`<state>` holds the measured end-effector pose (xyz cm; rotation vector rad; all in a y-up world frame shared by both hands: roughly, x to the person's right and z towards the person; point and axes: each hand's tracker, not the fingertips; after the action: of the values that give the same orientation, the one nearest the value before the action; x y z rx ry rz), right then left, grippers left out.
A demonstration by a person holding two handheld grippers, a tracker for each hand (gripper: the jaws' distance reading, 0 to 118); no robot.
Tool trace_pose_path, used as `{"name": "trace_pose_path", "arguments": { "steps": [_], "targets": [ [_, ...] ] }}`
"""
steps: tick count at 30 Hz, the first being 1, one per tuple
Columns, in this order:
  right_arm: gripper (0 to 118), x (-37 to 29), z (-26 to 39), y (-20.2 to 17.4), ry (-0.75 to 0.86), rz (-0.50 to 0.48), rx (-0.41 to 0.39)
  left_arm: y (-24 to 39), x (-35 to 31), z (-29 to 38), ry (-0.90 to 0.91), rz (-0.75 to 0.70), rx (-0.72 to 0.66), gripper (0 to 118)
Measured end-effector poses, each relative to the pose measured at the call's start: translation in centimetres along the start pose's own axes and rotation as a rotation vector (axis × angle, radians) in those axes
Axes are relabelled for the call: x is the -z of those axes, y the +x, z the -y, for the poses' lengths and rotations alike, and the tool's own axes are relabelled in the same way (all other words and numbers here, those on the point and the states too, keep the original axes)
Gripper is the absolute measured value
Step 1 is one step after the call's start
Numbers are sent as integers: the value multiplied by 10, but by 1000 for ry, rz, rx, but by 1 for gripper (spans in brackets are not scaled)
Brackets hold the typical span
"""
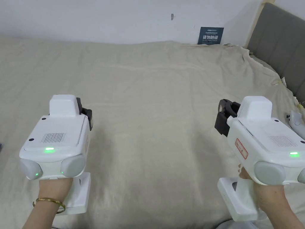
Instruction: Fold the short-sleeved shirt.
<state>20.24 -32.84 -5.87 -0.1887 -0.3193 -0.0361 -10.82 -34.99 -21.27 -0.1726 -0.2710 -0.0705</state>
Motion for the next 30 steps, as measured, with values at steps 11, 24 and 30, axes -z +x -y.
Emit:
{"name": "trace_pose_path", "arguments": {
  "steps": [11, 24, 30],
  "targets": [
    [0, 3, 2, 2, 0, -2, -1, 1, -2, 1, 1, 0, 5, 0],
    [0, 0, 1, -1, 3, -4, 9, 3, -4, -1, 10, 3, 11, 0],
    [0, 0, 1, 0, 4, -4, 7, 5, -5, 0, 9, 5, 15, 0]
  ]
}}
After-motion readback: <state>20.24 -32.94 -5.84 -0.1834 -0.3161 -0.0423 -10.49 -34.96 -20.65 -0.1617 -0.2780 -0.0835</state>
